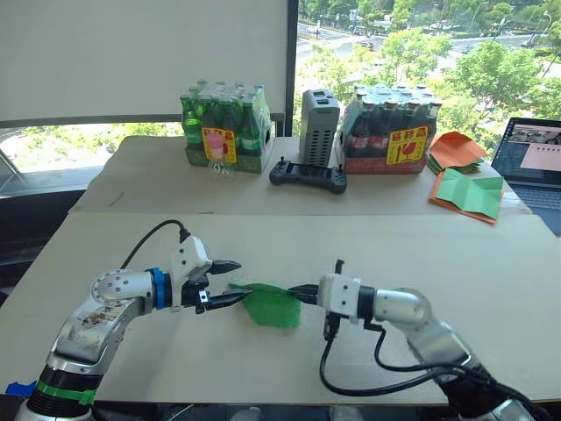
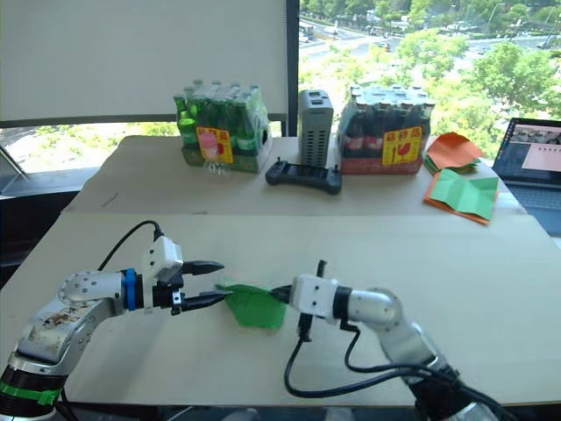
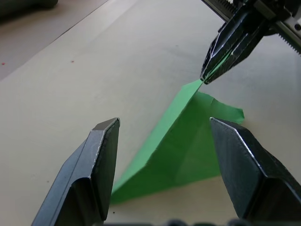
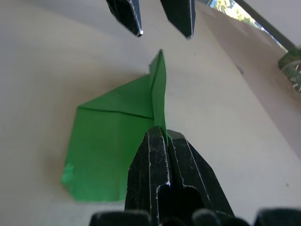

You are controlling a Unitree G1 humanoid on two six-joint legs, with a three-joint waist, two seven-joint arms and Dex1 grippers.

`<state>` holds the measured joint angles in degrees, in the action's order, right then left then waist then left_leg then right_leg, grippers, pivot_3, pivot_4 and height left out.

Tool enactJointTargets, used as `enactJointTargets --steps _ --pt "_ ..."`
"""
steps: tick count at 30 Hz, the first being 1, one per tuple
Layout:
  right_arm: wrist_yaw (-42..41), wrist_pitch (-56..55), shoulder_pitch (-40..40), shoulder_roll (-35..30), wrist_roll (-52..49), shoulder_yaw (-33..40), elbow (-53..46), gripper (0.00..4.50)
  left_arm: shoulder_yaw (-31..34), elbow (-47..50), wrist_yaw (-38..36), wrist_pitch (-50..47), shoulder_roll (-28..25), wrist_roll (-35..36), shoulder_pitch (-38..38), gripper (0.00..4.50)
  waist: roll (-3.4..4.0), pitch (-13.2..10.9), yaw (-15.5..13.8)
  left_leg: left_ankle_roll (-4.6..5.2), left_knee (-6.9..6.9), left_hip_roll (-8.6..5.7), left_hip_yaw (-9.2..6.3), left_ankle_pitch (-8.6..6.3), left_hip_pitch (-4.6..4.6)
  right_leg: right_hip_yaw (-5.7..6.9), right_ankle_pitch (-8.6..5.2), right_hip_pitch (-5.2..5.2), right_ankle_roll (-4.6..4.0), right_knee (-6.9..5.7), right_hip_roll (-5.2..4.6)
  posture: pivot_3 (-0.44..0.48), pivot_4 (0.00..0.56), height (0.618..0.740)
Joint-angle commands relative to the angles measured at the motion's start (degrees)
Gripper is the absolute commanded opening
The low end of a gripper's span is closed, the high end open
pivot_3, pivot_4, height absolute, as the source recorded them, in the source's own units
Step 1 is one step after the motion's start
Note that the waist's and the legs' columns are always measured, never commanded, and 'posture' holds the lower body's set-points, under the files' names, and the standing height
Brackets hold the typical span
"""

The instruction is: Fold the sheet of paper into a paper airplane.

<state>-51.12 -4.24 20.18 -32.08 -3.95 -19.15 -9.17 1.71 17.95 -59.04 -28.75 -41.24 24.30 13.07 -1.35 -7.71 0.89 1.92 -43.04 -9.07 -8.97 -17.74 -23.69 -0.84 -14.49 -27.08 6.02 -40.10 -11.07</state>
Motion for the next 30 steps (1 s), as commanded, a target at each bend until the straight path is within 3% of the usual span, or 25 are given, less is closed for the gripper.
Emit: enactJointTargets --steps 1,6,13,16,21,23,26,30 --pt "-7.1 -6.1 3.4 0.5 -5.0 1.2 4.6 0.04 1.8 1.5 -0.3 -0.8 -0.9 2.5 0.0 3.2 0.0 0.0 0.0 0.0 0.0 0.0 0.0 0.0 0.0 0.0 0.0 0.0 0.0 0.0 0.0 0.0 0.15 0.675" --pt "-10.9 -12.2 4.6 1.1 -3.1 -0.7 10.1 0.04 2.3 3.0 -0.2 -2.1 -2.0 4.2 -1.8 3.2 0.0 0.0 -0.1 0.0 0.0 -0.01 -0.01 0.0 -0.01 0.0 0.0 0.0 0.0 0.0 -0.01 0.0 0.15 0.675" --pt "-11.0 -10.9 3.1 1.8 -1.7 -1.0 10.3 0.04 3.4 5.2 0.6 -3.7 -3.2 6.0 -4.2 3.2 0.01 0.0 -0.1 0.0 0.0 -0.01 -0.01 0.0 0.0 -0.02 0.0 -0.02 -0.01 -0.03 -0.01 0.0 0.15 0.675" --pt "-11.3 -9.6 2.5 1.3 -1.7 -1.0 9.2 0.84 3.6 5.2 0.7 -4.2 -3.6 6.5 -4.5 3.2 0.01 0.0 -0.1 0.0 0.0 -0.01 -0.01 0.0 0.0 -0.02 0.0 -0.01 -0.01 -0.02 -0.01 0.0 0.15 0.675" --pt "-11.1 -6.7 1.7 1.0 -2.4 -0.3 5.8 2.56 3.5 4.4 0.4 -4.6 -3.9 7.2 -3.9 3.2 0.01 0.0 -0.1 0.0 0.0 -0.01 0.0 0.0 0.0 -0.02 0.0 -0.02 -0.01 -0.02 -0.01 0.0 0.15 0.675" --pt "-11.0 -4.8 1.1 0.8 -2.9 -0.1 3.7 2.56 3.4 3.9 0.2 -4.9 -4.0 7.6 -3.5 3.2 0.01 0.0 -0.1 0.0 0.0 0.0 -0.01 0.0 -0.01 -0.02 0.0 -0.02 -0.01 -0.03 -0.01 0.0 0.15 0.675" --pt "-9.8 -1.7 -0.5 0.8 -3.3 0.0 -0.7 2.61 3.5 2.6 -0.8 -6.0 -3.9 9.6 -2.4 2.45 0.01 0.0 -0.2 0.0 0.0 -0.01 -0.01 0.0 -0.01 -0.02 0.0 -0.02 -0.01 -0.02 -0.01 0.0 0.15 0.675" --pt "-8.1 0.6 -2.1 1.2 -2.5 -0.1 -4.4 2.61 2.5 -0.2 -1.4 -5.3 -3.3 9.3 -0.7 1.05 0.01 0.0 -0.2 0.0 0.0 -0.02 -0.01 0.0 -0.01 -0.02 0.0 -0.01 -0.01 -0.01 -0.02 0.0 0.15 0.675"
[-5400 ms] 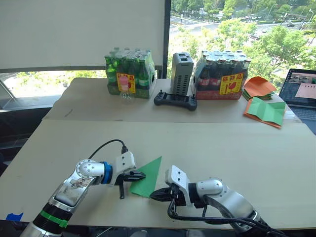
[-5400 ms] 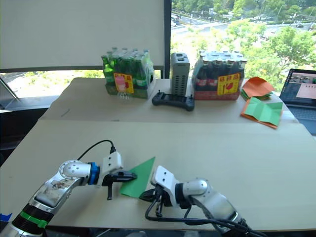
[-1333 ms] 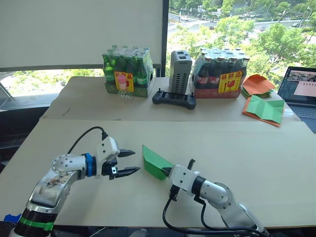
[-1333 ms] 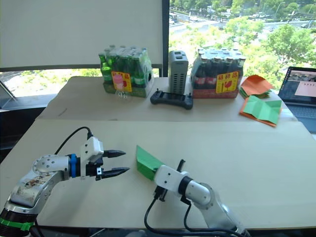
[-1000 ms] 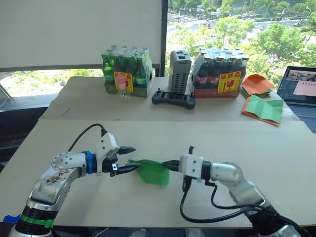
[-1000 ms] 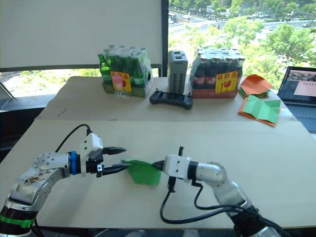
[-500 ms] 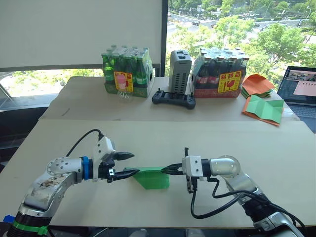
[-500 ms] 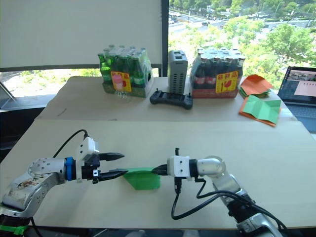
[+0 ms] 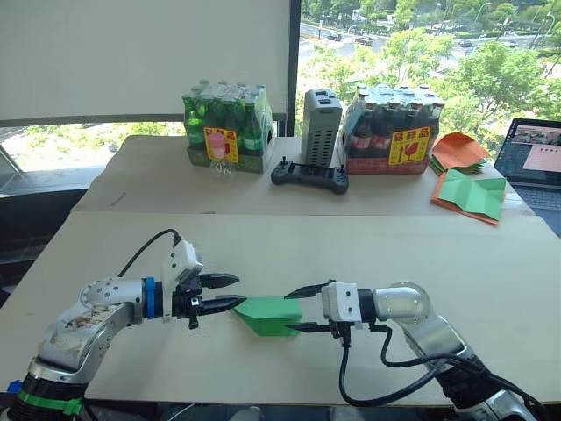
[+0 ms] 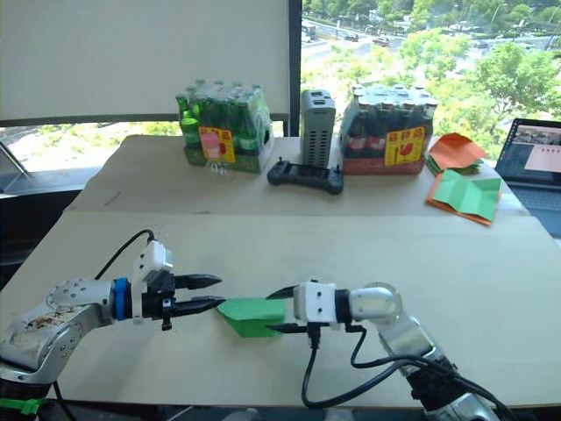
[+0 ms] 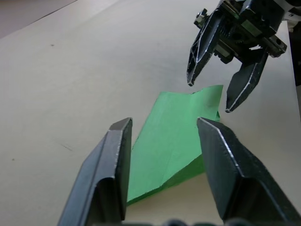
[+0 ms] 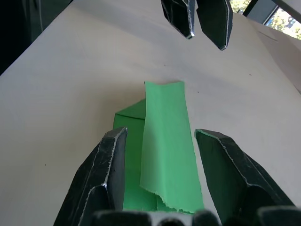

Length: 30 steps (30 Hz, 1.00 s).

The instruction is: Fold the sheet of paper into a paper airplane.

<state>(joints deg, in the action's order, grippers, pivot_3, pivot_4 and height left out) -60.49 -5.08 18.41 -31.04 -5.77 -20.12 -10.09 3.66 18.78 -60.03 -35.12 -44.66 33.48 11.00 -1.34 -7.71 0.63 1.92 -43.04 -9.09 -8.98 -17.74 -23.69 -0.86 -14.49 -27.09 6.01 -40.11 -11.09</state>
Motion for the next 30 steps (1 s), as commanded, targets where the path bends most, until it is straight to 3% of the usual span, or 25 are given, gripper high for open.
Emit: enactJointTargets --steps 1,3,4,13,22,30 --pt "1.6 1.8 -0.7 0.2 -0.4 0.7 -4.0 2.61 -0.1 -1.9 -0.3 1.6 0.4 -0.6 1.9 0.77 0.0 0.0 0.0 0.0 0.0 0.0 0.0 0.0 0.0 0.0 0.0 0.0 0.0 0.0 0.0 0.0 0.15 0.675" --pt "2.4 2.1 -1.5 0.3 0.5 0.2 -4.9 2.61 -1.6 -3.5 -0.2 2.5 1.3 -1.8 3.1 0.07 0.0 0.0 0.0 0.0 0.0 0.01 0.0 0.0 0.0 0.01 0.0 0.0 0.0 -0.01 0.01 0.0 0.15 0.675" --pt "2.9 2.0 -2.0 0.4 1.2 0.0 -5.2 2.61 -3.2 -4.7 -0.8 3.5 1.8 -3.0 3.9 0.03 0.0 0.0 0.0 0.0 0.0 0.01 0.0 0.0 0.0 0.01 0.0 0.0 0.0 -0.01 0.01 0.0 0.15 0.675" --pt "3.9 5.0 -3.3 0.1 0.7 0.2 -9.4 2.61 -10.5 -11.9 -4.1 12.0 2.8 -11.3 5.4 0.03 0.0 0.0 0.1 0.0 0.0 0.02 0.01 0.0 -0.01 0.0 0.0 0.0 0.0 -0.01 0.01 0.0 0.15 0.675" --pt "3.8 9.6 -3.6 -0.5 -1.2 0.5 -14.3 2.61 -13.3 -15.3 -4.0 17.7 3.3 -17.2 4.1 0.03 0.0 0.0 0.0 0.0 0.0 0.01 0.0 0.0 -0.01 0.0 0.0 0.01 0.0 0.0 -0.01 0.0 0.15 0.675" --pt "3.4 6.6 -3.2 -1.8 2.3 -1.2 -11.5 2.61 -14.8 -14.9 -4.3 19.3 2.7 -20.6 3.4 0.03 -0.01 0.0 0.0 0.0 -0.01 0.0 0.0 0.0 0.0 0.01 0.0 0.02 0.0 0.0 -0.01 0.0 0.15 0.675"
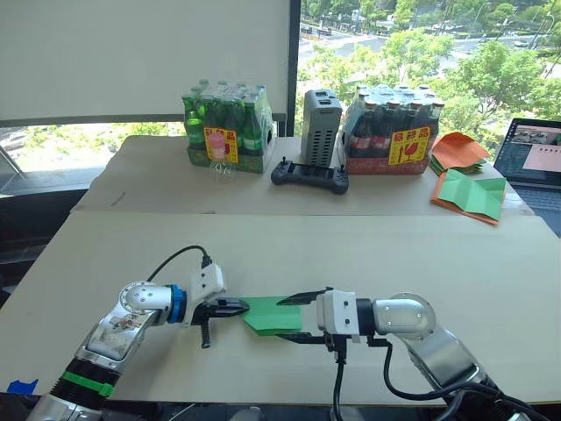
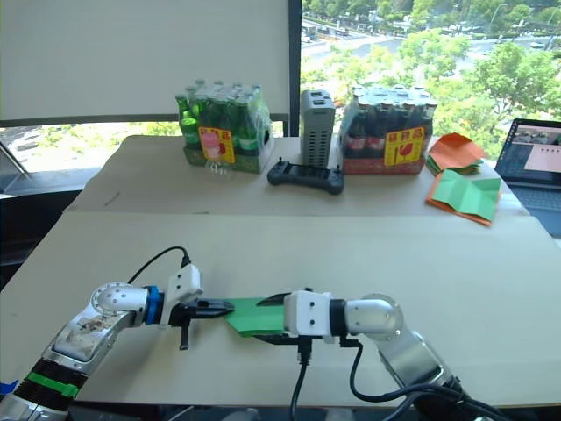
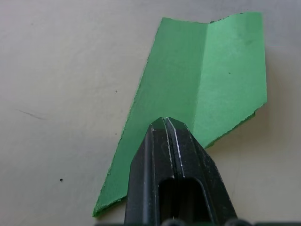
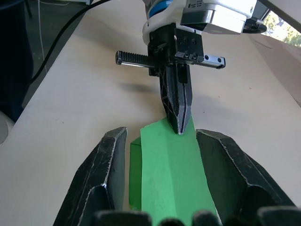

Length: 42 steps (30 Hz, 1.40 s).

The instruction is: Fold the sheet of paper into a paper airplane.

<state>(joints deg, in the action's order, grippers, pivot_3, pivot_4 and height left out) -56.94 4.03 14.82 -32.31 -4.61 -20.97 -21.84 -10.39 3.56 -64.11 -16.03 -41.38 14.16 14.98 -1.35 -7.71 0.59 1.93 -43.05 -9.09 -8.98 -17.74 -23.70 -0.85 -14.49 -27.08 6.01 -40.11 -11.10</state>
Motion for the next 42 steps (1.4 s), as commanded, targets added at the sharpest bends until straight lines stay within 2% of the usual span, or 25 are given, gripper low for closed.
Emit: enactJointTargets --steps 1,7,19,23,27,34,42 --pt "-0.2 -2.9 0.4 -0.6 1.6 -0.6 0.8 2.61 -0.8 0.4 -0.2 0.2 -0.5 -1.4 -0.6 0.03 0.0 0.0 0.0 0.0 0.0 0.0 0.0 0.0 0.01 0.0 0.0 0.0 0.0 0.0 0.0 0.0 0.15 0.675" --pt "0.3 -7.0 0.3 -0.8 4.6 -1.3 5.4 2.61 -0.3 0.4 -0.4 0.2 -0.6 -1.5 -0.4 0.03 -0.01 0.0 0.0 0.0 0.0 0.0 0.01 0.0 0.01 0.0 0.0 0.0 0.0 -0.01 0.0 0.0 0.15 0.675" --pt "1.2 -8.2 0.7 0.5 4.9 -0.7 8.0 2.61 0.1 0.7 -0.6 0.5 -1.2 -1.4 -0.9 0.03 -0.01 0.0 0.1 0.0 0.0 0.01 0.01 0.0 0.01 0.0 0.0 -0.01 0.0 -0.02 0.01 0.0 0.15 0.675" --pt "1.3 -9.2 0.8 0.3 5.9 -0.8 8.7 1.5 0.2 0.7 -0.6 0.7 -1.3 -1.5 -1.0 0.0 -0.01 0.0 0.1 0.0 0.0 0.0 0.01 0.0 0.01 0.0 0.0 -0.01 0.0 -0.02 0.01 0.0 0.15 0.675" --pt "1.1 -9.2 1.4 0.7 5.6 -0.7 8.6 0.07 0.2 0.7 -0.6 0.9 -1.4 -1.6 -1.1 0.0 -0.01 0.0 0.1 0.0 0.0 0.0 0.01 0.0 0.01 0.0 0.0 -0.01 0.0 -0.02 0.01 0.0 0.15 0.675" --pt "0.1 -6.4 2.4 1.0 4.8 -1.1 8.5 0.03 0.1 0.5 -0.5 1.4 -1.4 -1.7 -1.0 0.0 -0.01 0.0 0.1 0.0 0.0 0.0 0.01 0.0 0.02 0.0 0.0 -0.01 0.0 -0.02 0.01 0.0 0.15 0.675" --pt "-0.2 7.5 7.3 3.6 4.9 -2.2 11.2 0.03 0.1 0.3 -0.5 2.0 -1.2 -1.9 -1.1 0.0 0.0 0.0 0.2 0.0 0.0 0.01 0.01 0.0 0.02 -0.01 0.0 0.0 0.0 -0.03 0.02 0.0 0.15 0.675"
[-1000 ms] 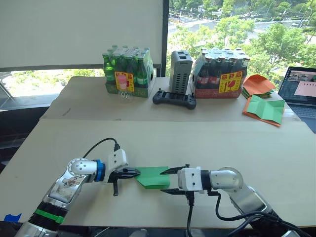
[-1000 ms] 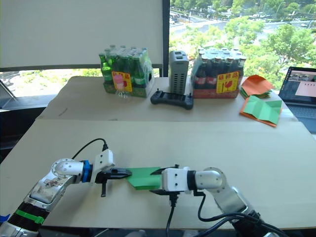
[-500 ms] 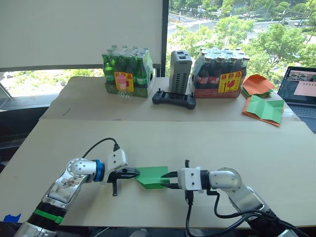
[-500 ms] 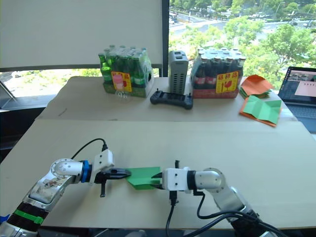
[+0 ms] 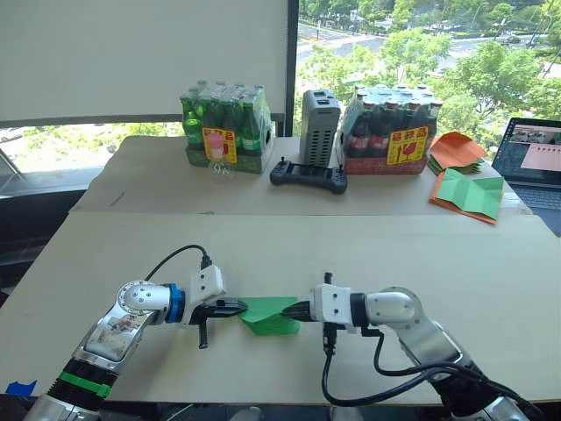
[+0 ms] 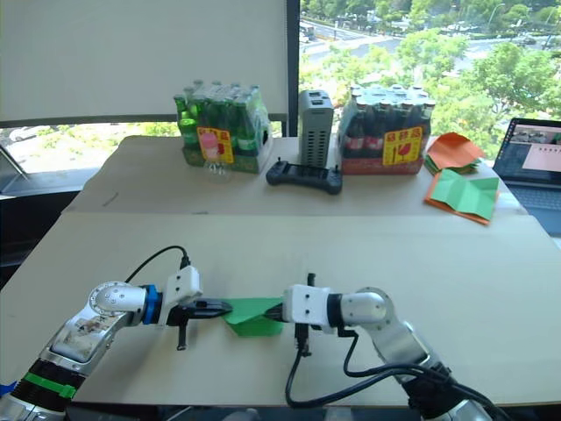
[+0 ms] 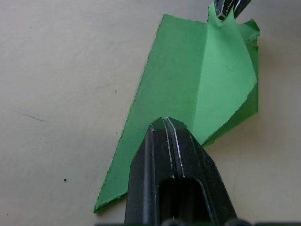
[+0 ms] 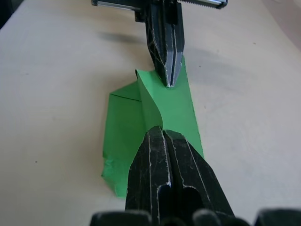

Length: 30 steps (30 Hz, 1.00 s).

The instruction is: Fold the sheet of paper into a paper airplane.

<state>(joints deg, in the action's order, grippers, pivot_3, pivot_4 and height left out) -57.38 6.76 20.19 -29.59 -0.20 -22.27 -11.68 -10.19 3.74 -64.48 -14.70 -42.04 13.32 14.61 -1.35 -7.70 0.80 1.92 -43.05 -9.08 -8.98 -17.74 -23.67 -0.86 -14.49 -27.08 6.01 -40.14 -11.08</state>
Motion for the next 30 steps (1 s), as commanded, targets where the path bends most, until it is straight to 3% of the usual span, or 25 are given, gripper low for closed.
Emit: enactJointTargets --steps 1,7,17,30 --pt "0.5 5.8 2.4 1.1 0.6 -1.0 1.5 0.03 -0.1 0.1 -0.2 0.7 -0.5 -1.0 -0.7 0.0 0.0 0.0 0.0 0.0 0.0 0.0 0.0 0.0 0.0 0.0 0.0 0.0 0.0 0.0 0.0 0.0 0.15 0.675" --pt "1.3 12.3 4.1 2.5 -0.2 -0.7 2.9 0.03 0.1 0.0 -0.1 1.0 -0.5 -0.9 -0.9 0.0 0.0 0.0 -0.1 0.0 0.0 -0.01 -0.02 0.0 -0.01 0.01 0.0 0.0 0.0 0.0 -0.01 0.0 0.15 0.675" --pt "2.6 13.1 3.6 2.7 2.4 -3.4 5.1 0.03 1.4 0.3 0.3 0.6 -1.2 -0.4 -1.0 0.0 0.0 0.0 0.0 0.0 0.0 0.0 -0.01 0.0 0.03 0.01 0.0 0.01 0.0 -0.01 0.0 0.0 0.15 0.675" --pt "2.9 13.3 3.4 2.9 2.6 -3.8 5.1 0.03 9.1 10.3 -1.7 -15.1 -2.0 14.7 1.9 0.0 0.0 0.0 0.3 -0.01 0.0 0.01 -0.01 0.0 0.08 -0.01 0.0 0.02 0.0 -0.04 0.01 0.0 0.15 0.675"
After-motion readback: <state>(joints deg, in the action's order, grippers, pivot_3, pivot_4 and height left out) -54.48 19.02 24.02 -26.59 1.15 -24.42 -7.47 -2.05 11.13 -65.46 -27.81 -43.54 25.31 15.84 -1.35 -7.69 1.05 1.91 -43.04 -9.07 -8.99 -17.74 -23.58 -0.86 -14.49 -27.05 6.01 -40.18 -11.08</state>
